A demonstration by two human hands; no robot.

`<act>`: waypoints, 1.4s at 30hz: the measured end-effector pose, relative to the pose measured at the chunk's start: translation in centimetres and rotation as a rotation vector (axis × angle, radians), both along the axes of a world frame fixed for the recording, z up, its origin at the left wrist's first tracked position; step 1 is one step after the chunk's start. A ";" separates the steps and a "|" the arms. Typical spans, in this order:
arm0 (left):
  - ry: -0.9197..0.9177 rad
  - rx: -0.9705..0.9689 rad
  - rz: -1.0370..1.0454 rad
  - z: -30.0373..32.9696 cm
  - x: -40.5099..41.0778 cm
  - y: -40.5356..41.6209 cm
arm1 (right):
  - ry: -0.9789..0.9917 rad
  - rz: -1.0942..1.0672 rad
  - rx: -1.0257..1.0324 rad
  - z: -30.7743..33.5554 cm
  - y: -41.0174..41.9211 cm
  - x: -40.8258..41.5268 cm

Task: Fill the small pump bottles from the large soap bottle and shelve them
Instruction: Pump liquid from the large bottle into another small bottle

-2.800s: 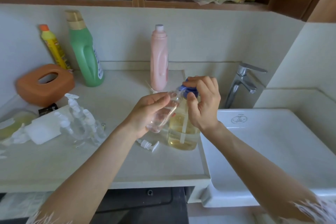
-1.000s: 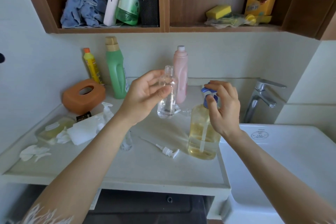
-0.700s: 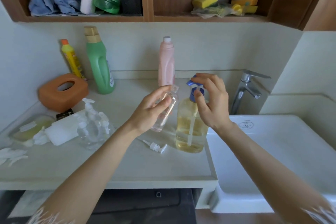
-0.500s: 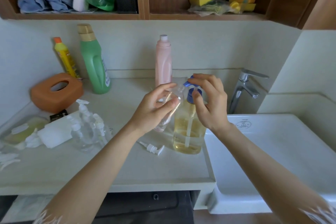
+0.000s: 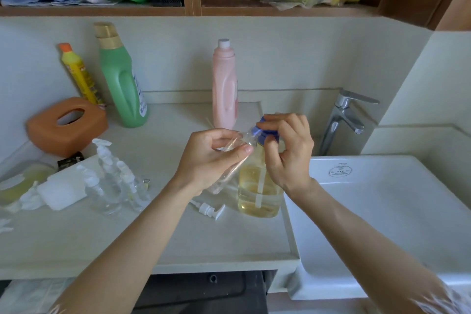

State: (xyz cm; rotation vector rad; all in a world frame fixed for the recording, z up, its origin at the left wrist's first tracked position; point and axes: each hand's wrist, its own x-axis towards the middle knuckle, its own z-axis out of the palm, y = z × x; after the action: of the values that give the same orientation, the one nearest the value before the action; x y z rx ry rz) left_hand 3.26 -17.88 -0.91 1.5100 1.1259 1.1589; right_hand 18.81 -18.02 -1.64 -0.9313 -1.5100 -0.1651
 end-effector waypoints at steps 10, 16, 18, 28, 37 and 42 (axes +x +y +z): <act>-0.042 0.007 -0.086 1.5 -0.5 -0.6 | -0.051 0.013 -0.029 2.2 -0.3 0.5; -0.116 0.011 -0.147 1.1 -0.3 -0.7 | -0.110 0.062 -0.019 0.7 -0.2 0.7; -0.167 -0.006 -0.171 0.9 -0.3 -0.8 | -0.088 0.094 -0.017 -0.1 0.0 0.7; -0.194 -0.108 -0.109 -0.2 -0.4 -0.3 | -0.019 0.038 0.049 -1.4 0.9 0.1; -0.216 -0.208 -0.194 1.5 -0.2 -1.1 | -0.110 0.092 -0.041 0.7 -0.1 1.2; -0.312 -0.242 -0.243 1.3 -0.4 -1.2 | -0.118 0.106 0.011 -0.3 0.3 1.3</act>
State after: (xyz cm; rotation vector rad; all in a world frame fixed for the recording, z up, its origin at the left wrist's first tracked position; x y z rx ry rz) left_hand 2.84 -19.11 0.40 1.1939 0.8136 1.0083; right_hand 20.06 -17.74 -1.91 -0.8427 -1.6624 -0.1538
